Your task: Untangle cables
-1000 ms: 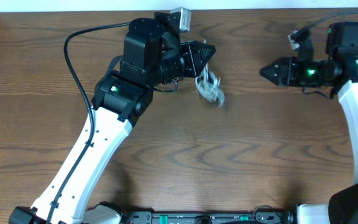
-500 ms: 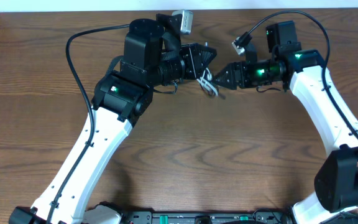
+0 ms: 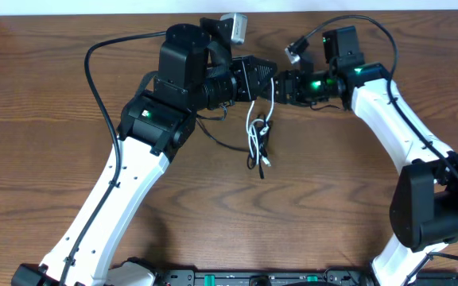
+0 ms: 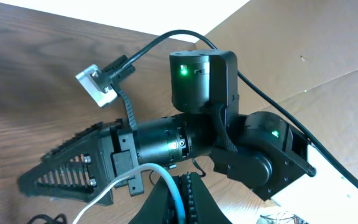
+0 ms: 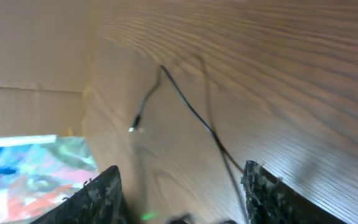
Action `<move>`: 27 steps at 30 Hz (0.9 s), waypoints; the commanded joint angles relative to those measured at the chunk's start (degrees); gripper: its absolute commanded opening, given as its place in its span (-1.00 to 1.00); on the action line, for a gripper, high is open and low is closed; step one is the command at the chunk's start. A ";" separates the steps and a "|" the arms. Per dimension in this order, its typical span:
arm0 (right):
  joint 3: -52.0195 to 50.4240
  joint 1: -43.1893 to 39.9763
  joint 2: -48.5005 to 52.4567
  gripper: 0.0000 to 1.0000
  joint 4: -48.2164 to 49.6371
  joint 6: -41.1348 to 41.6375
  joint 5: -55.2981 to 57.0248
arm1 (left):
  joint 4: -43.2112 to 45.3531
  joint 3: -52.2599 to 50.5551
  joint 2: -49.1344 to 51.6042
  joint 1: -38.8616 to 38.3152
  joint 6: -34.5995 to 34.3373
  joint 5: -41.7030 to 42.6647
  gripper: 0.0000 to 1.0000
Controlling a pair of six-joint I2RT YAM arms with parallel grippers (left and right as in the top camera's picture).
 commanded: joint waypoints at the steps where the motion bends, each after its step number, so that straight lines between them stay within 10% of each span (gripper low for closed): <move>1: 0.90 -0.22 0.15 0.17 0.26 3.30 -4.35 | 0.22 0.33 -0.85 0.20 0.52 0.98 -0.85; 16: 0.90 -2.67 0.15 0.13 -8.17 3.08 2.32 | -0.17 0.33 -0.85 0.20 0.55 0.96 -0.85; 27: 0.90 -6.27 -0.02 0.15 -17.25 -25.38 -7.54 | 0.42 0.33 -0.85 0.20 -10.86 -10.45 -0.85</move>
